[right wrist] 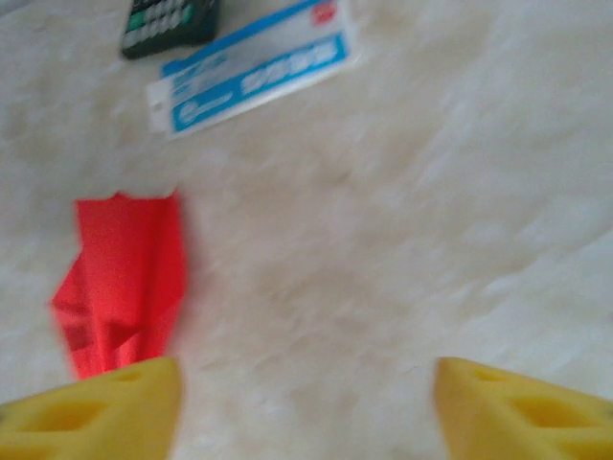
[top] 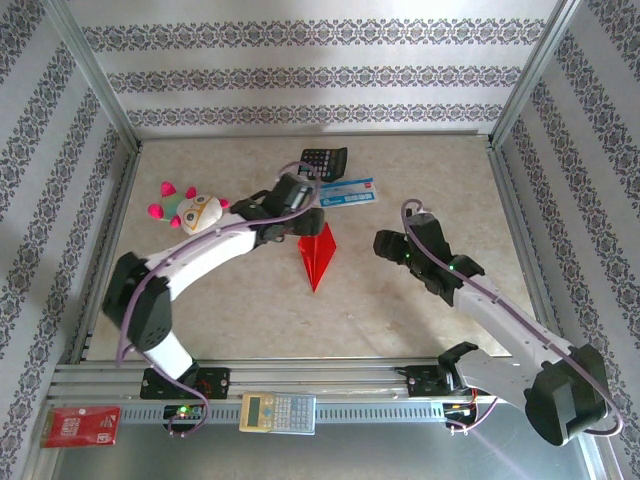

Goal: Fold a paper plane with a square sheet of paper (pick it up from the middle)

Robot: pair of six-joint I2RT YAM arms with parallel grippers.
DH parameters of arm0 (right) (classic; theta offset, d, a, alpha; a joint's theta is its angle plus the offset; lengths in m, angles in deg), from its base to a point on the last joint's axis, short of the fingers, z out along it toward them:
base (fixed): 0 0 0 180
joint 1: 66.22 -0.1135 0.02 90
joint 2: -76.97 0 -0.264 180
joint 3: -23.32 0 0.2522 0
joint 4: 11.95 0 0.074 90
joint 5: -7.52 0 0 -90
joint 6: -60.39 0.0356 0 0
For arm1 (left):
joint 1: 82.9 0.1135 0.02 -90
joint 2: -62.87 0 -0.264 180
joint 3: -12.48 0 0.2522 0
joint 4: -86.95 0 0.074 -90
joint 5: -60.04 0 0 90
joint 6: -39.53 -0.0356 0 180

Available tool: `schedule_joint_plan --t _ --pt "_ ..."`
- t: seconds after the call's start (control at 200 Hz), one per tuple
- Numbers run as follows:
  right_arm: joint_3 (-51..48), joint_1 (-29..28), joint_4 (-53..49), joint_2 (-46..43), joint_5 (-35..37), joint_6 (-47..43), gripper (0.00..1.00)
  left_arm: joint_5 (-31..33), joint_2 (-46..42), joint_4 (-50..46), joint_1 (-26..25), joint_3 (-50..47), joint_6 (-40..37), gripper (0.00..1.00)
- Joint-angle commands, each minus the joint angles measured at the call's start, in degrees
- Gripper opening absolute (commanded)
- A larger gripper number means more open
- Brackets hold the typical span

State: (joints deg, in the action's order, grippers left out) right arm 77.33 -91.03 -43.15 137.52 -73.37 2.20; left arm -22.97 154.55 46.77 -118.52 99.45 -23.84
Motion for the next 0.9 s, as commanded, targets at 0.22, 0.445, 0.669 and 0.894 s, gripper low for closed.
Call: schedule_joint_plan --t 0.22,0.445,0.669,0.894 --pt "0.71 6.5 3.8 10.63 33.83 -14.79 0.98 14.77 -18.57 10.64 19.16 -23.47 -7.9 1.0" --pt "-14.5 14.29 41.49 12.93 21.52 -27.75 0.98 17.84 -22.97 33.94 29.41 -41.14 -19.16 1.0" --pt "-16.98 21.04 54.58 15.54 4.67 -28.01 0.98 9.71 -16.13 64.55 35.33 -52.64 -22.06 1.0" --pt "-18.24 22.23 67.3 23.79 -1.07 -29.85 0.98 0.75 -8.83 72.9 36.59 -51.56 -22.3 1.0"
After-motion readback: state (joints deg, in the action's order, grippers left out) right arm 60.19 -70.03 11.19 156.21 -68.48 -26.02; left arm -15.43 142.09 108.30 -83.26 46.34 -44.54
